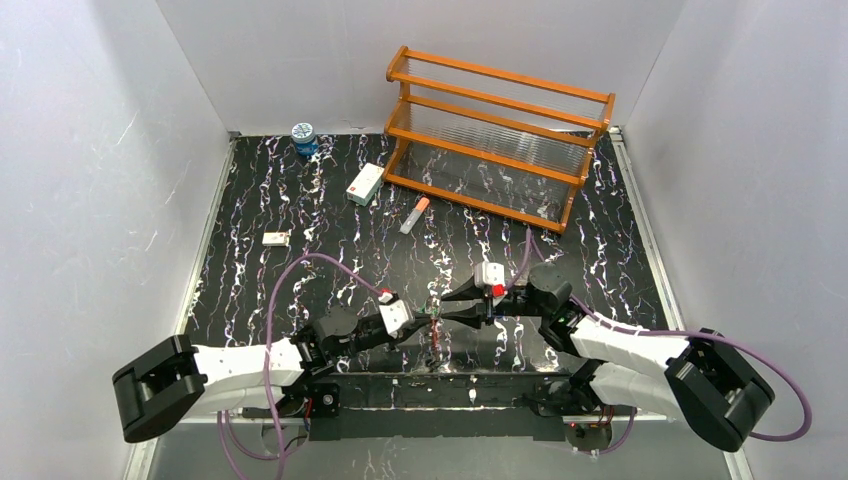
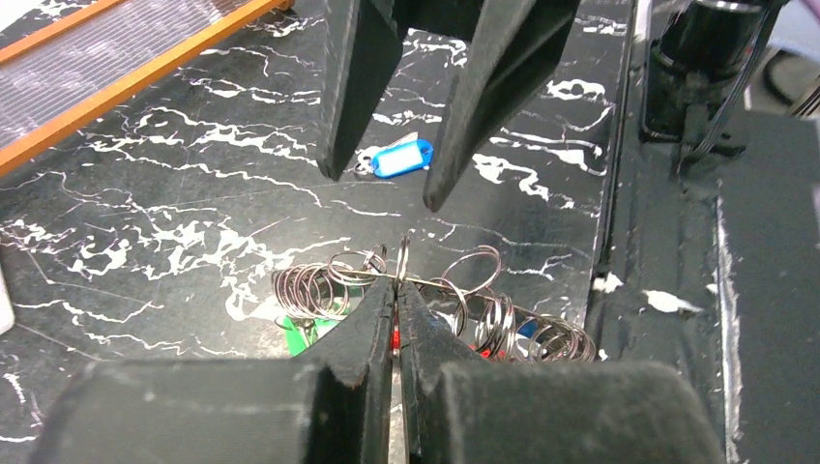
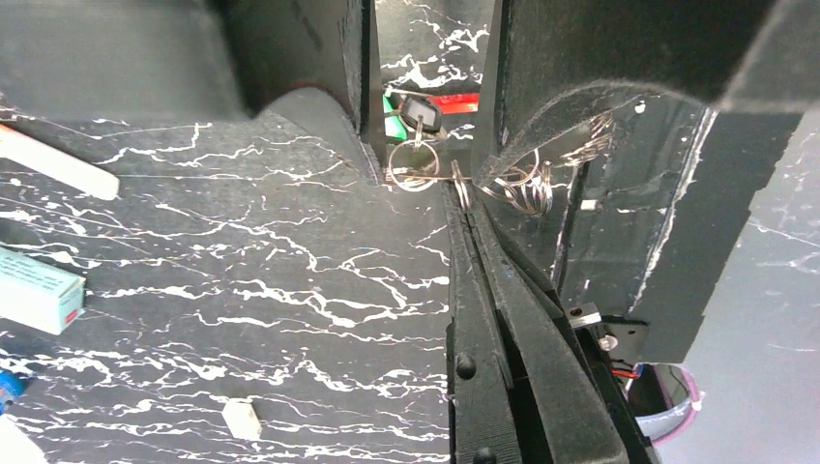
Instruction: Put the keys on the keyring
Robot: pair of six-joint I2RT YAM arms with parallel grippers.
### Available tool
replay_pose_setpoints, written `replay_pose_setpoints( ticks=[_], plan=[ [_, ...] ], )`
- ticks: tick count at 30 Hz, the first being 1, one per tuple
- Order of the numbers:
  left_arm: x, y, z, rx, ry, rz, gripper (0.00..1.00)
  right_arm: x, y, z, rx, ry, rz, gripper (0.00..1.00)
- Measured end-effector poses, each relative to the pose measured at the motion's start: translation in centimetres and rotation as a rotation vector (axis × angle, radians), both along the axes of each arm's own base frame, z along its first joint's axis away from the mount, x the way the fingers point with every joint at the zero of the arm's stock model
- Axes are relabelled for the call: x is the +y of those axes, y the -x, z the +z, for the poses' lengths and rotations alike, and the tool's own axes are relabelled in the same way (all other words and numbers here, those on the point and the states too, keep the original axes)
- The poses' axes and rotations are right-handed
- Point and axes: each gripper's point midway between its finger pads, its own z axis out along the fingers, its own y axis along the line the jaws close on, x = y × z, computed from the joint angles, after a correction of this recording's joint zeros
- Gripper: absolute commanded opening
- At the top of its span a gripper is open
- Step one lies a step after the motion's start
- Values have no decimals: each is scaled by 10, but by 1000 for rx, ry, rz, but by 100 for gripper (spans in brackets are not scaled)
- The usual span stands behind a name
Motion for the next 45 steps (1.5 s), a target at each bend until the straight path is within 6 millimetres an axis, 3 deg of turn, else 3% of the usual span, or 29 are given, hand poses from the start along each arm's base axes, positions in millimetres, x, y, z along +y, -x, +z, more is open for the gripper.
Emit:
replay_pose_setpoints(
  ticks=[11, 22, 28, 35, 38, 41, 45],
  plan=[
    [7, -2, -2, -152, -135, -36, 0, -3, 0, -5, -43, 28, 3, 44],
    [-1, -6, -1, -148, -231, -45, 0, 14, 4, -5, -67, 88, 97, 36],
    [2, -4, -10, -131, -268, -48, 0, 15, 6, -18, -76, 153, 109, 28],
    [2, -5, -11, -131, -276, -38, 0, 17, 5, -31, -73, 217, 113, 27],
    [2, -5, -10, -131, -276, -36, 0, 17, 5, -32, -79, 225, 110, 22],
    [2, -5, -11, -130, -277, -37, 0, 17, 5, -32, -80, 224, 108, 3],
    [2, -6, -11, -128, -280, -31, 2, 17, 5, -32, -69, 224, 106, 1]
  ],
)
